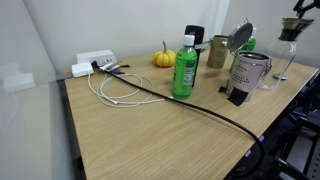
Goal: Pick up the small silver lid from the table and put it in the silver object on top the the plastic bottle.
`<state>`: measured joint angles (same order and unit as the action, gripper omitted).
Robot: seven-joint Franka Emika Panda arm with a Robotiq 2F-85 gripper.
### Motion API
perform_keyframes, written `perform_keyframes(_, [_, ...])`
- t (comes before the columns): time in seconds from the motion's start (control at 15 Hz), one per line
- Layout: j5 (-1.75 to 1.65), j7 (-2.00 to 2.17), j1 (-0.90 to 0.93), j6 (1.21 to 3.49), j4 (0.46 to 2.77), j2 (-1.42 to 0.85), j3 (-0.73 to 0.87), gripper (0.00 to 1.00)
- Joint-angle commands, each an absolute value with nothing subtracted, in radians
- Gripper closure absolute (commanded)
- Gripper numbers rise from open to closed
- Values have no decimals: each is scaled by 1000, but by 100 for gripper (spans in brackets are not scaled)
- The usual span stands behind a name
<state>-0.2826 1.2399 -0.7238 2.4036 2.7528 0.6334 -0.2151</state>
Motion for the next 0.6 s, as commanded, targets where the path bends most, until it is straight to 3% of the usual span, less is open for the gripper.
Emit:
perform_keyframes(0.0, [-314, 1269, -688, 2394, 2747, 627, -178, 0])
perform_keyframes(0.53, [-248, 1372, -692, 2367, 2702, 563, -137, 0])
